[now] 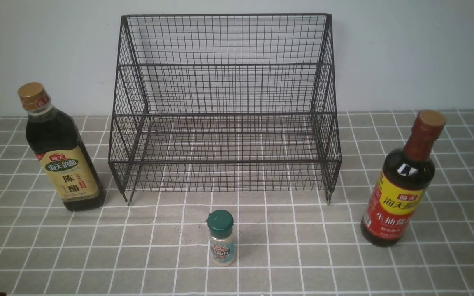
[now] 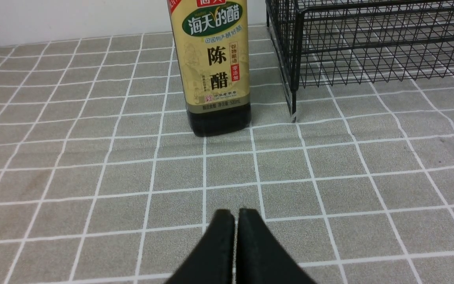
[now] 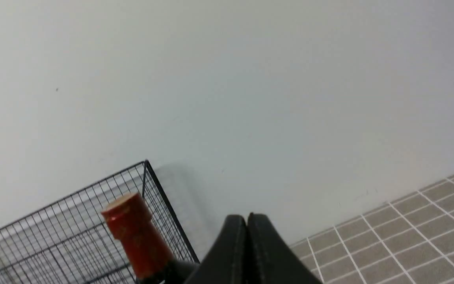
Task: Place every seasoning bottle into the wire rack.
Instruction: Use the right arm to grab the condiment bottle closest to it, then use the right arm to put the condiment bottle back on the shelf, then use the left arm to grab the condiment bottle closest to it, then use the left arm to put the condiment bottle back on the shelf
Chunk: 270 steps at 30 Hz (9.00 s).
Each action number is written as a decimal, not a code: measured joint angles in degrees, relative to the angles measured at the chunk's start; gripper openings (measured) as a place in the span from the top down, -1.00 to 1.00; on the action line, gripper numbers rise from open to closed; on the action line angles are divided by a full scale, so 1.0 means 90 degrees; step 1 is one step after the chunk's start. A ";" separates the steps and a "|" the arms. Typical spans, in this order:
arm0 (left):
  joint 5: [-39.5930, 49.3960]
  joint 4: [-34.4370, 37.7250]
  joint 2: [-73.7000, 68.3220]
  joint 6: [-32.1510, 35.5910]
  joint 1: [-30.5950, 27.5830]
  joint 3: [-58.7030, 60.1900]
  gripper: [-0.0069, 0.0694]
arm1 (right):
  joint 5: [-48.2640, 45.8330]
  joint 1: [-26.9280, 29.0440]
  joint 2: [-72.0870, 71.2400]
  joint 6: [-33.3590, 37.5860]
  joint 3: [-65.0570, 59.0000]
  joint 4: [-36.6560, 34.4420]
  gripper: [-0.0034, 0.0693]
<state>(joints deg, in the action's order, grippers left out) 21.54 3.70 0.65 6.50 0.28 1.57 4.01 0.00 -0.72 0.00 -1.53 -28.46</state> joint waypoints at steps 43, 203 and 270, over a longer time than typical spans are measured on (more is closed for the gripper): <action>0.0000 0.0000 0.0000 0.0000 0.0000 0.0000 0.84 | -0.0198 -0.1837 0.7335 0.0741 0.4313 0.1725 -0.57; -0.4665 0.0860 -0.6999 -0.0294 0.0000 -0.3543 -0.73 | -0.1925 -0.2588 0.0248 -0.0754 0.1605 0.2414 0.94; -0.1182 0.0508 -1.1029 -0.0148 0.1387 -0.9155 0.02 | -0.1767 -0.2588 0.0248 -0.0783 0.1605 0.2414 0.94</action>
<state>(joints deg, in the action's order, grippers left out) 10.90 8.28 -98.61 5.17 12.77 -80.83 -11.89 -23.30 1.51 -7.04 12.92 -6.73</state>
